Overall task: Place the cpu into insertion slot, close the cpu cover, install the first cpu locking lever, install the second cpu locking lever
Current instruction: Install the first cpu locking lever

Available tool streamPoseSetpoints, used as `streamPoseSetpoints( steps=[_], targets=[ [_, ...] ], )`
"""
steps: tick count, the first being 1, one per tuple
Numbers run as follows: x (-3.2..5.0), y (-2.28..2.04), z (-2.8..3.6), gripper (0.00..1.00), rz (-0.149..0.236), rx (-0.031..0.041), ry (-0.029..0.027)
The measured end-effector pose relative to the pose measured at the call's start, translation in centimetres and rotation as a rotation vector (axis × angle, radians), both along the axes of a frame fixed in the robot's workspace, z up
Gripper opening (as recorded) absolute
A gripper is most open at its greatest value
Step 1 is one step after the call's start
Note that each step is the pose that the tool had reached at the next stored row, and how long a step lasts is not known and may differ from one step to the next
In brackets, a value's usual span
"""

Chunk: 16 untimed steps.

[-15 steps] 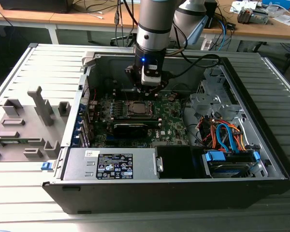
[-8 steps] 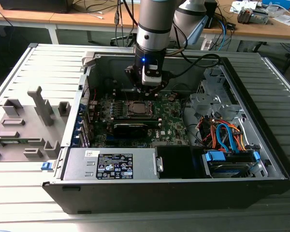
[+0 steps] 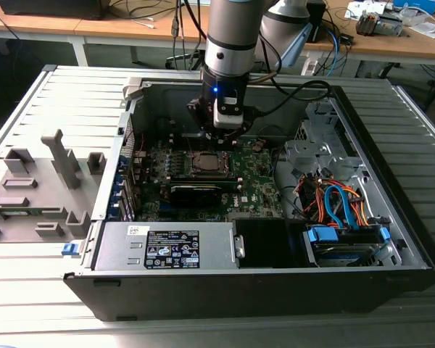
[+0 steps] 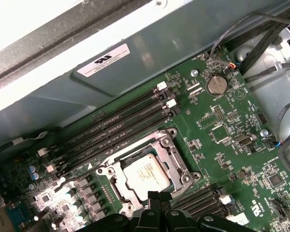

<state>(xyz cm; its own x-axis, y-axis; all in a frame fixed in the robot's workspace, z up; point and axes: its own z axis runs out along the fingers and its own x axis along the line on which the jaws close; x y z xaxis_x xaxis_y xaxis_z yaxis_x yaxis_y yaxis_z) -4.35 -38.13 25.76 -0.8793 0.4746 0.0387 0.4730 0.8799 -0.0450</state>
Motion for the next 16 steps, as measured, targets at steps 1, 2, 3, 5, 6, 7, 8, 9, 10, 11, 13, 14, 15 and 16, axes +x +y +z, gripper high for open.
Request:
streamPoseSetpoints(
  steps=[1,2,3,5,6,7,8,9,10,11,13,14,15,16],
  targets=[
    [0.00,0.00,0.00,0.11,0.001,0.0000,0.0000],
    [0.00,0.00,0.00,0.11,0.003,0.0001,0.0000],
    [0.00,0.00,0.00,0.11,0.005,0.0000,0.0000],
    [0.00,0.00,0.00,0.11,0.009,0.0000,0.0000],
    [0.00,0.00,0.00,0.11,0.012,0.0000,0.0000],
    [0.00,0.00,0.00,0.11,0.013,0.0000,0.0000],
    [0.00,0.00,0.00,0.11,0.015,0.0000,0.0000],
    [0.00,0.00,0.00,0.11,0.017,0.0000,0.0000],
    [0.00,0.00,0.00,0.11,0.019,0.0000,0.0000],
    [0.00,0.00,0.00,0.11,0.022,0.0000,0.0000],
    [0.00,0.00,0.00,0.11,0.027,0.0000,0.0000],
    [0.00,0.00,0.00,0.11,0.030,0.0000,0.0000],
    [0.00,0.00,0.00,0.11,0.031,0.0000,0.0000],
    [0.00,0.00,0.00,0.11,0.033,0.0000,0.0000]
  ],
)
